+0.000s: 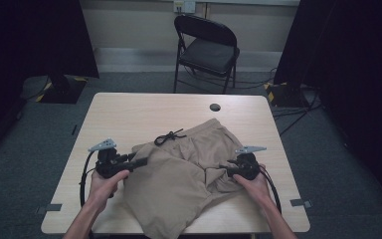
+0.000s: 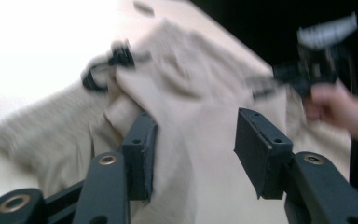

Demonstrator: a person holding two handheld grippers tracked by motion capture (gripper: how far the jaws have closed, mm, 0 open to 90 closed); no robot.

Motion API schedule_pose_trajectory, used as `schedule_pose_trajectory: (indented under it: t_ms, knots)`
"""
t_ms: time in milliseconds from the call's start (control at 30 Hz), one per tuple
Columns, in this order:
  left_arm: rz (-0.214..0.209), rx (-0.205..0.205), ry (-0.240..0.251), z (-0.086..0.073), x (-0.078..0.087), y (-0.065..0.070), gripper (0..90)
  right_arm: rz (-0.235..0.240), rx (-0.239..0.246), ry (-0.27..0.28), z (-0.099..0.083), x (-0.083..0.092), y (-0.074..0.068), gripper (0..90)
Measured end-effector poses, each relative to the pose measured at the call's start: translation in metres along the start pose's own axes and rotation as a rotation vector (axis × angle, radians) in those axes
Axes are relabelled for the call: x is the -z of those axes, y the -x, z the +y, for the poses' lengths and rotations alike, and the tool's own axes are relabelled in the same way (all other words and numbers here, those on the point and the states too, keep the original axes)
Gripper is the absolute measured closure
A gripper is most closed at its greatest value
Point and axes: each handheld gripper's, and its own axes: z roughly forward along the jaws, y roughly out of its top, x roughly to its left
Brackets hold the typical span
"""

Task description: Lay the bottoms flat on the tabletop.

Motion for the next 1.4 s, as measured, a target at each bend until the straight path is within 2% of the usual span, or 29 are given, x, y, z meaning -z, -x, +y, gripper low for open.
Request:
schedule_pose_trajectory:
  t_ms: [33, 67, 167, 200, 233, 267, 333, 367, 433, 467, 500, 533, 600, 667, 700, 733, 767, 800, 833, 867, 900, 967, 1033, 1067, 1100, 1200, 1267, 1367, 1400]
  knots:
    - [0.000, 0.000, 0.000, 0.000, 0.000, 0.000, 50.6, 0.000, 0.000, 0.000, 0.000, 0.000, 0.000, 54.3]
    - [0.009, -0.001, 0.016, 0.008, -0.004, -0.004, 50.0, 0.001, 0.009, -0.023, -0.008, 0.009, -0.008, 54.7]
    - [0.030, 0.008, 0.023, 0.013, -0.009, -0.008, 48.8, 0.007, 0.017, -0.025, -0.015, 0.014, -0.015, 54.7]
    - [0.070, 0.008, 0.013, 0.016, -0.013, -0.013, 48.0, 0.009, 0.032, -0.042, -0.024, 0.023, -0.026, 54.7]
    - [0.070, 0.008, 0.013, 0.016, -0.013, -0.013, 47.5, 0.009, 0.032, -0.042, -0.024, 0.023, -0.026, 54.7]
    - [0.077, 0.022, 0.011, 0.018, -0.014, -0.018, 47.4, 0.038, 0.031, -0.044, -0.032, 0.029, -0.035, 54.7]
    - [0.088, 0.028, 0.005, 0.016, -0.018, -0.022, 47.2, 0.043, 0.047, -0.046, -0.036, 0.035, -0.039, 55.1]
    - [0.088, 0.032, -0.010, 0.015, -0.023, -0.024, 46.6, 0.042, 0.038, -0.033, -0.035, 0.038, -0.039, 55.0]
    - [0.091, 0.027, -0.071, 0.010, -0.037, -0.027, 44.5, 0.029, 0.023, 0.025, -0.024, 0.045, -0.031, 53.6]
    - [0.091, 0.027, -0.071, 0.010, -0.037, -0.027, 43.4, 0.029, 0.023, 0.025, -0.024, 0.045, -0.031, 53.6]
    - [0.098, 0.033, -0.130, 0.005, -0.049, -0.029, 43.4, 0.018, 0.010, 0.044, -0.018, 0.047, -0.027, 52.4]
    - [0.111, 0.010, -0.207, -0.004, -0.064, -0.028, 43.7, -0.005, 0.003, 0.100, 0.001, 0.050, -0.013, 50.6]
    - [0.096, -0.030, -0.259, -0.013, -0.071, -0.024, 52.5, -0.018, -0.018, 0.118, 0.016, 0.046, -0.002, 47.0]
    - [0.054, -0.062, -0.261, -0.019, -0.070, -0.020, 69.3, -0.044, -0.019, 0.128, 0.030, 0.037, 0.011, 44.1]
    - [0.054, -0.062, -0.261, -0.019, -0.070, -0.020, 77.6, -0.044, -0.019, 0.128, 0.030, 0.037, 0.011, 44.1]
    - [0.041, -0.090, -0.277, -0.022, -0.067, -0.016, 82.4, -0.065, -0.050, 0.106, 0.040, 0.020, 0.027, 42.3]
    - [0.004, -0.099, -0.292, -0.026, -0.061, -0.013, 84.9, -0.086, -0.060, 0.091, 0.043, 0.013, 0.034, 41.6]
    - [0.004, -0.099, -0.292, -0.026, -0.061, -0.013, 86.1, -0.086, -0.060, 0.091, 0.043, 0.013, 0.034, 41.6]
    - [-0.029, -0.121, -0.310, -0.031, -0.051, -0.009, 86.6, -0.079, -0.095, 0.075, 0.046, 0.000, 0.044, 40.4]
    - [-0.029, -0.121, -0.310, -0.031, -0.051, -0.009, 86.8, -0.089, -0.103, 0.069, 0.046, -0.006, 0.048, 40.1]
    - [-0.034, -0.123, -0.317, -0.034, -0.047, -0.007, 86.8, -0.089, -0.103, 0.069, 0.046, -0.006, 0.048, 40.1]
    - [-0.051, -0.127, -0.340, -0.044, -0.036, -0.008, 87.1, -0.104, -0.112, 0.047, 0.047, -0.020, 0.052, 39.3]
    - [-0.057, -0.110, -0.347, -0.051, -0.031, -0.010, 87.1, -0.140, -0.108, 0.043, 0.046, -0.027, 0.051, 39.3]
    - [-0.056, -0.110, -0.360, -0.053, -0.030, -0.011, 87.1, -0.144, -0.111, 0.039, 0.045, -0.030, 0.051, 40.7]
    - [-0.053, -0.102, -0.357, -0.054, -0.028, -0.011, 87.1, -0.152, -0.109, 0.034, 0.043, -0.032, 0.051, 47.3]
    - [-0.049, -0.091, -0.359, -0.056, -0.023, -0.013, 87.0, -0.187, -0.095, 0.037, 0.039, -0.030, 0.048, 74.0]
    - [-0.045, -0.078, -0.355, -0.057, -0.019, -0.015, 86.5, -0.176, -0.095, 0.048, 0.036, -0.024, 0.049, 87.4]
    - [-0.043, -0.063, -0.345, -0.059, -0.013, -0.016, 84.0, -0.161, -0.100, 0.059, 0.028, -0.010, 0.052, 89.7]
    - [-0.047, -0.061, -0.344, -0.059, -0.012, -0.016, 81.8, -0.170, -0.092, 0.058, 0.024, -0.005, 0.053, 89.8]
